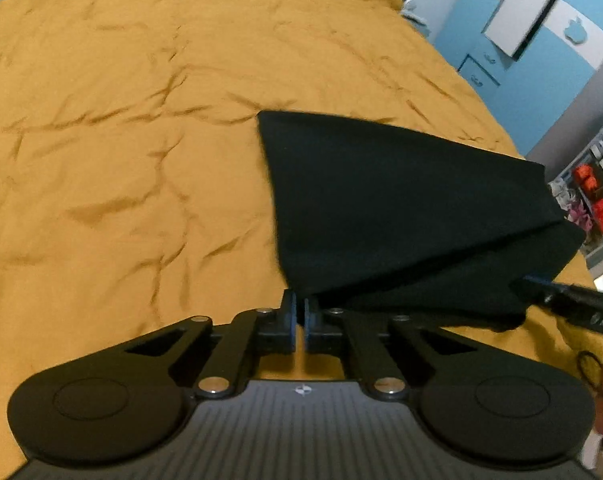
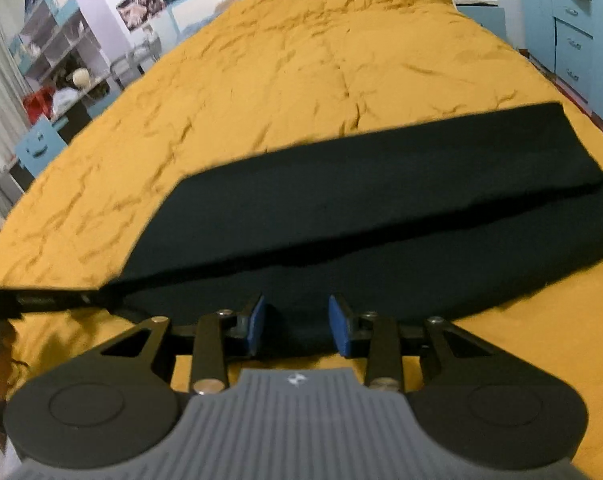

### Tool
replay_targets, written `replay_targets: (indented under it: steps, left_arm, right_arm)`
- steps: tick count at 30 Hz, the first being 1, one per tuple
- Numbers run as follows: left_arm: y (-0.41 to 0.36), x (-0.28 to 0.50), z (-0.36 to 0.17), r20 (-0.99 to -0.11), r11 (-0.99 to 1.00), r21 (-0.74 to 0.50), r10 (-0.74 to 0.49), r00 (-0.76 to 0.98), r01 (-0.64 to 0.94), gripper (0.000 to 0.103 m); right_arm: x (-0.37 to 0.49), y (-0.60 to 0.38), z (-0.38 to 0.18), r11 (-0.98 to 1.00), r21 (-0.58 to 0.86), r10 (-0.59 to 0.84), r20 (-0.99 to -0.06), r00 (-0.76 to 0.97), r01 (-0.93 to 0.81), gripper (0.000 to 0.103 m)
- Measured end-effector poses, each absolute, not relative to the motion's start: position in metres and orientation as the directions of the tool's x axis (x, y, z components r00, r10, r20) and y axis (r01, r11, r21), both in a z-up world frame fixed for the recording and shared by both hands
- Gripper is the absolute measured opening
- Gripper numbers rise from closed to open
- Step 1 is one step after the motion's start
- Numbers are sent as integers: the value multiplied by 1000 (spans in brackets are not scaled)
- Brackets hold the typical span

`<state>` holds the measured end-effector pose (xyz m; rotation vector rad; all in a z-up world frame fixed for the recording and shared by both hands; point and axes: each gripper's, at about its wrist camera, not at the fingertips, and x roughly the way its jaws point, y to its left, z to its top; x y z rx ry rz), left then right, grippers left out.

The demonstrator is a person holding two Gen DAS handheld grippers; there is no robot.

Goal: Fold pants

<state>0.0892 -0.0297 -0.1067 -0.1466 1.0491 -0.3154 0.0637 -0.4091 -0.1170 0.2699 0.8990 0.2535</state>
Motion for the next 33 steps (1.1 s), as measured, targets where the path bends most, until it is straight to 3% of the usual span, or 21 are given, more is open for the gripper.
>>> replay_targets:
  steps: [5, 9, 13, 15, 17, 22, 29, 33]
  left_arm:
    - [-17, 85, -112, -857, 960, -235, -278, 435, 150, 0]
    - [1, 83, -102, -819, 931, -337, -364, 444, 141, 3]
    - [11, 91, -90, -745, 889, -440, -441, 501, 128, 44]
    - [15, 106, -91, -714, 861, -500, -470, 519, 92, 50]
    - [18, 124, -96, -691, 830, -555, -496, 525, 54, 54]
    - [18, 163, -130, -681, 774, -632, -534, 502, -33, 54]
    - [15, 182, -171, -648, 708, -703, -596, 475, -71, 53]
    - [14, 181, -178, -600, 649, -756, -637, 483, -84, 30]
  right_arm:
    - [58, -409, -128, 942, 323, 317, -756, 572, -94, 32]
    - [53, -414, -129, 942, 324, 316, -763, 564, -90, 31]
    - [48, -419, -121, 937, 338, 322, -749, 578, -85, 32]
    - [48, -422, -116, 936, 343, 318, -736, 597, -75, 35]
    - [47, -428, -109, 935, 349, 311, -719, 622, -64, 44]
    - [48, -442, -99, 927, 372, 299, -672, 678, -40, 52]
    - [52, -460, -97, 935, 352, 196, -615, 764, 43, 51]
    - [57, -466, -104, 933, 351, 174, -626, 760, 76, 51]
